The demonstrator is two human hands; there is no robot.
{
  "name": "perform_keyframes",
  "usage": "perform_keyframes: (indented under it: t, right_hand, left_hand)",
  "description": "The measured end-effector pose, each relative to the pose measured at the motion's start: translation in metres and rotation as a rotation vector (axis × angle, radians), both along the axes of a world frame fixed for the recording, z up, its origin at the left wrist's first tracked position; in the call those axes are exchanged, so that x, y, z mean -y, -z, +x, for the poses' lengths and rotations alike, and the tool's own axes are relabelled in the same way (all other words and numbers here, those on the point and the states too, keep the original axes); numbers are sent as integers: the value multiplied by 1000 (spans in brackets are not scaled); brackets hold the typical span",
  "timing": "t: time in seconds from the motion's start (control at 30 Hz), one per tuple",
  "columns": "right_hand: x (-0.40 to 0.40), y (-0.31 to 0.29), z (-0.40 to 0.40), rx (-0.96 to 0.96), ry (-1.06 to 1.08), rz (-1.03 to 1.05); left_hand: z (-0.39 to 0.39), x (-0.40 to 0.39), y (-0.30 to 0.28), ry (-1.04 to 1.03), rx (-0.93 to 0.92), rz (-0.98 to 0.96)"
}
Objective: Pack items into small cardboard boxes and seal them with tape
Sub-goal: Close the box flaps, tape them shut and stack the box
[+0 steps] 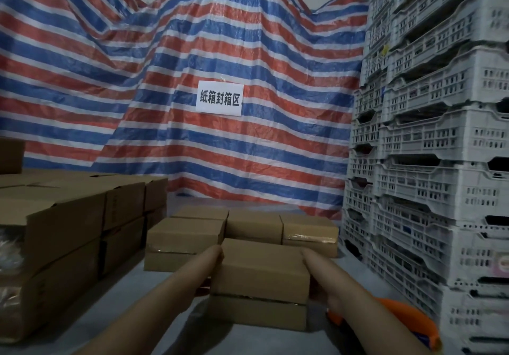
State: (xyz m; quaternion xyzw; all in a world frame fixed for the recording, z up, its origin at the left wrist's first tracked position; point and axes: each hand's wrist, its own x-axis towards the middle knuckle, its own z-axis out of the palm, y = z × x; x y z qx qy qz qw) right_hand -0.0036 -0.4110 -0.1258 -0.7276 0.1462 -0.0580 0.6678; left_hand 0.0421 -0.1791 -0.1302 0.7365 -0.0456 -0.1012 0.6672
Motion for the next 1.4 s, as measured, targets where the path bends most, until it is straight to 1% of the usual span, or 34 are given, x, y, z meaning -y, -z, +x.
perform_keyframes:
  t: [0.03,0.07,0.1,0.13,0.2,0.23,0.27,0.3,0.4,0.53,0.67,0.9,1.0,1.07,1.13,1.2,1.33,1.4]
  right_hand:
    - [-1,3,-5,54,-15,-84]
    - [-1,6,-12,117,-10,-250]
    - [-1,8,-21,186,-27,-459]
    - [-4,10,-30,244,-66,-690]
    - [-8,14,-38,268,-137,-1145]
    - [-11,14,-37,260,-140,-1296]
    - [-13,12,-33,277,-117,-1390]
    - [-15,9,-27,289,-93,-1435]
    - [-14,0,-2,235,-88,-1478]
    - [-4,-6,43,133,-115,-1458]
    - [0,-7,77,109,-128,-1424]
    - [-2,-9,104,99,-129,-1325]
    - [-2,-7,108,91,-115,-1344]
    - [-5,-10,106,43,-105,-1351]
    - [-11,-14,101,18,-61,-1407]
    - [-24,-19,91,86,-8,-1426]
    - [-64,-31,63,243,-12,-1409]
    - [-86,-38,48,332,-20,-1344]
  left_hand:
    - [1,-2,4,-1,78,58]
    - [0,-5,7,4,197,128]
    - [-1,-9,10,15,354,228]
    - [-5,-14,13,26,534,391]
    - [-3,-17,18,47,914,820]
    - [-1,-15,18,57,1041,975]
    - [3,-10,17,53,1099,1068]
    - [7,-5,16,37,1125,1117]
    - [23,13,11,-8,1127,1182]
    - [56,29,4,-20,1067,1275]
    - [88,40,2,-25,1032,1328]
    - [125,43,10,-53,999,1307]
    - [125,42,10,-34,975,1316]
    - [117,41,7,6,936,1324]
    - [106,38,1,11,894,1265]
    - [90,32,-11,-25,869,1193]
    - [41,2,-40,-183,989,1111]
    - [15,-19,-52,-244,1000,1122]
